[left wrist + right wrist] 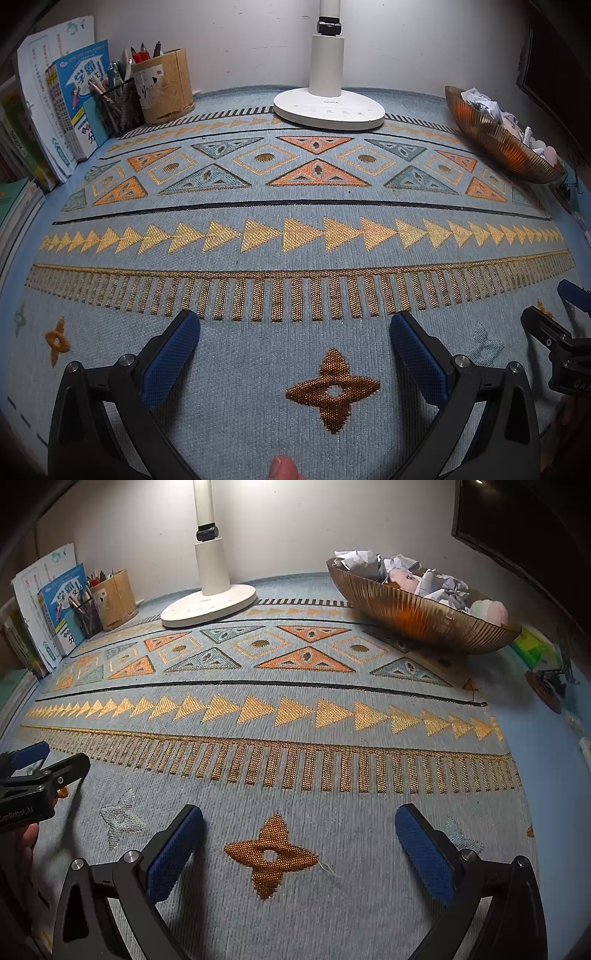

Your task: Organize objects

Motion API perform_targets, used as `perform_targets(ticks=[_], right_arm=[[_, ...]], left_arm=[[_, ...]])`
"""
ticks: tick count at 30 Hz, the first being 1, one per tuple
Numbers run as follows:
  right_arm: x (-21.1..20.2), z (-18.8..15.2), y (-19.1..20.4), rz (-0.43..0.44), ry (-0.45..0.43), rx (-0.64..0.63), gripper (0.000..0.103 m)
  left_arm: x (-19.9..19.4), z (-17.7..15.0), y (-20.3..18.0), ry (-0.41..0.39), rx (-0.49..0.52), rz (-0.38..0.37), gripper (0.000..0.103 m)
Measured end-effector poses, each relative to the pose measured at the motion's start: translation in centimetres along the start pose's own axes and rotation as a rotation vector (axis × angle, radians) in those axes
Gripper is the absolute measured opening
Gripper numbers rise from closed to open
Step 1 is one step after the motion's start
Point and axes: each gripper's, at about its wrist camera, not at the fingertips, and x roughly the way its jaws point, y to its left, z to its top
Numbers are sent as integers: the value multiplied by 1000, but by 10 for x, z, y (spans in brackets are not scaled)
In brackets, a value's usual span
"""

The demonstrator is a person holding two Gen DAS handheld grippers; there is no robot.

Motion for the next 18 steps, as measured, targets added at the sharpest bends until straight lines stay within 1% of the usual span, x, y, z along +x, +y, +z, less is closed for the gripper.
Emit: perform_targets(ticks=[18], right_arm=[[2,3,1,-2,11,-1,103]], left_arm=[[0,0,0,0,-1,1,103]])
